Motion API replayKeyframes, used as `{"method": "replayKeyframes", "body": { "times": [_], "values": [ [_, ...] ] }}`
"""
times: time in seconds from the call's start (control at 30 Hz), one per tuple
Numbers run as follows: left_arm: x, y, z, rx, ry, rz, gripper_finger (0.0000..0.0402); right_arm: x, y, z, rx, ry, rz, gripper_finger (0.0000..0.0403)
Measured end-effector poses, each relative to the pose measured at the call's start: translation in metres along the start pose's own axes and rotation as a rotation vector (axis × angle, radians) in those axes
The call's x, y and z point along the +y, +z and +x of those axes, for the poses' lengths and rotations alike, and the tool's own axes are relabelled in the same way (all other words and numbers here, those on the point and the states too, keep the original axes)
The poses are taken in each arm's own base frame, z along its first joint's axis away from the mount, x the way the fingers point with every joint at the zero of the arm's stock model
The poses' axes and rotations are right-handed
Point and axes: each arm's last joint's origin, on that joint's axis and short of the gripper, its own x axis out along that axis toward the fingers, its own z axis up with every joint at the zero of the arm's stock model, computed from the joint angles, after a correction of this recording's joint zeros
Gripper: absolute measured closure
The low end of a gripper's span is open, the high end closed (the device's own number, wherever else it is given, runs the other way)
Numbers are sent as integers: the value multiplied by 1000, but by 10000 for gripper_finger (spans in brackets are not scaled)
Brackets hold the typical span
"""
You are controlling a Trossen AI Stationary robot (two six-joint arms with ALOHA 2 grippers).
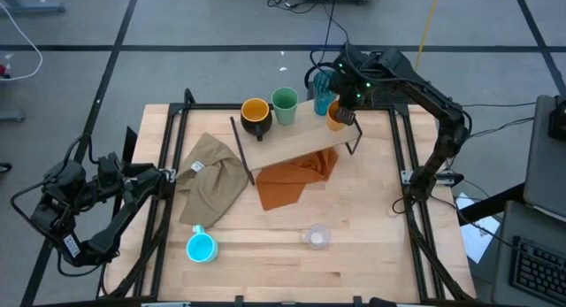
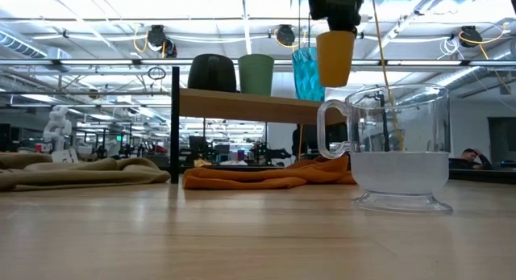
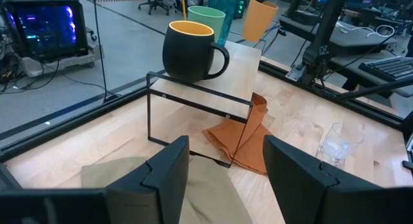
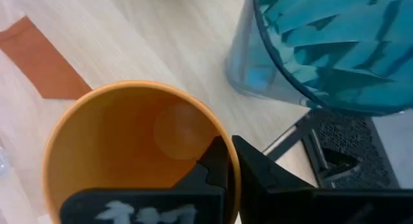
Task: Stack small to large cups/mugs on shelf
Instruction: Put the yellow cup on the shelf
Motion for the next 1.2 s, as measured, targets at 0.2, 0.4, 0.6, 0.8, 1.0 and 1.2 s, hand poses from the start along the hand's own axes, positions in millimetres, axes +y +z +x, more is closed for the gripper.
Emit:
{"method": "replayKeyframes", "body": {
  "times": [0.2,0.4,0.6,0.8,1.0,1.2],
  "values": [
    [0,0,0,2,0,10,201,-4,6,15,33,48,4,403],
    [0,0,0,3,0,10,201,-5,12,32,78,62,-7,403],
    [0,-1,0,10,1,5,201,-6,14,40,106,70,-24,403],
    [0,-2,0,16,1,-7,201,-7,12,39,116,71,-15,403],
    [0,-2,0,21,1,-18,201,-7,12,39,120,72,-11,403],
    [0,-3,0,23,1,-21,201,-7,11,39,129,73,6,403]
  ]
}}
